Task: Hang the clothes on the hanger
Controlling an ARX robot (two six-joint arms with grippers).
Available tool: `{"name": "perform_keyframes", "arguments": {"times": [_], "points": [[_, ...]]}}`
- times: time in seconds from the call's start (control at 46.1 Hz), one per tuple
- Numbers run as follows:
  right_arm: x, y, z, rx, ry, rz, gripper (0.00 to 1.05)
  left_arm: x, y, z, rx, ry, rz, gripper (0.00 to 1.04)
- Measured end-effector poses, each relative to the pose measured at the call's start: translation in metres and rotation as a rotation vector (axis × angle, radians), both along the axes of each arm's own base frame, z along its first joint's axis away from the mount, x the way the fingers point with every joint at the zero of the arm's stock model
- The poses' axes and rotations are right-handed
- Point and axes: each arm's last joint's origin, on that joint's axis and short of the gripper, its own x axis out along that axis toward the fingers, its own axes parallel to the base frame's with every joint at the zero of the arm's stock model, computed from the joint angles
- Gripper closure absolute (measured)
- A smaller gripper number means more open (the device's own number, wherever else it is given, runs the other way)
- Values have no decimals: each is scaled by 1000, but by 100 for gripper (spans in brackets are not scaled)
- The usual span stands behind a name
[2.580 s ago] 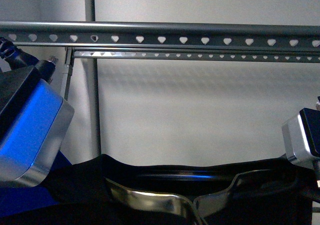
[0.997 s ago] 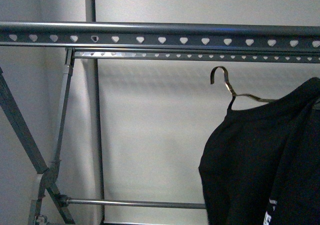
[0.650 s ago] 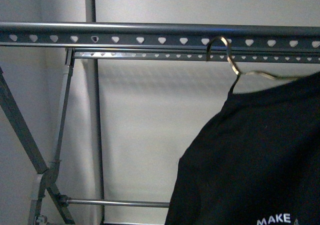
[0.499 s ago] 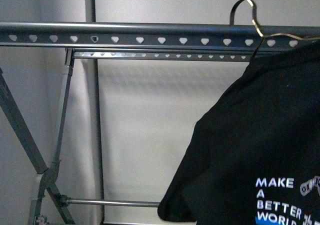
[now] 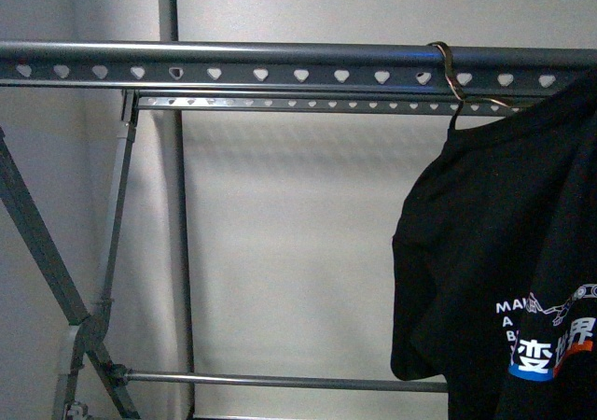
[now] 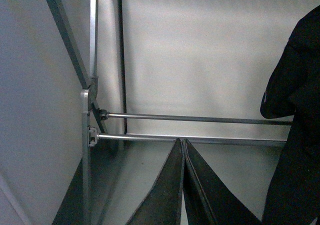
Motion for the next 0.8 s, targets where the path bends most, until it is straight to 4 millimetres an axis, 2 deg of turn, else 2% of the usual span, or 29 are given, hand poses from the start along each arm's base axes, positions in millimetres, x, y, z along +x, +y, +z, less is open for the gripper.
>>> {"name": "perform_keyframes", "arguments": {"times": [0.065,0.13,0.173,0.238,0.304,0.347,0.477,0.564,0.629,0.715,0.759,0.802], "points": [[-2,12,-11,2,-7,27,97,-7,0,-4,0,32,-1,101],[-9,25,-31,19,-11,49,96,-11,0,-3,0,8,0,101],[-15,31,-40,43,-14,60,89,-11,0,-3,0,7,0,101],[-32,44,-58,81,-59,81,73,-11,0,-3,0,6,0,101],[-56,52,-69,107,-146,75,59,-11,0,-3,0,8,0,101],[-80,56,-73,110,-243,59,48,-11,0,-3,0,7,0,101],[-135,61,-80,123,-391,57,27,-11,0,-3,0,7,0,101],[-190,60,-101,144,-418,39,6,-11,0,-3,0,7,0,101],[-215,59,-116,124,-435,-30,8,-11,0,-3,0,7,0,101],[-237,57,-131,54,-373,-206,21,-11,0,-3,0,7,0,101],[-245,56,-146,32,-352,-255,28,-11,0,-3,0,7,1,101],[-246,56,-170,7,-323,-277,39,-11,0,-3,0,6,1,101]]}}
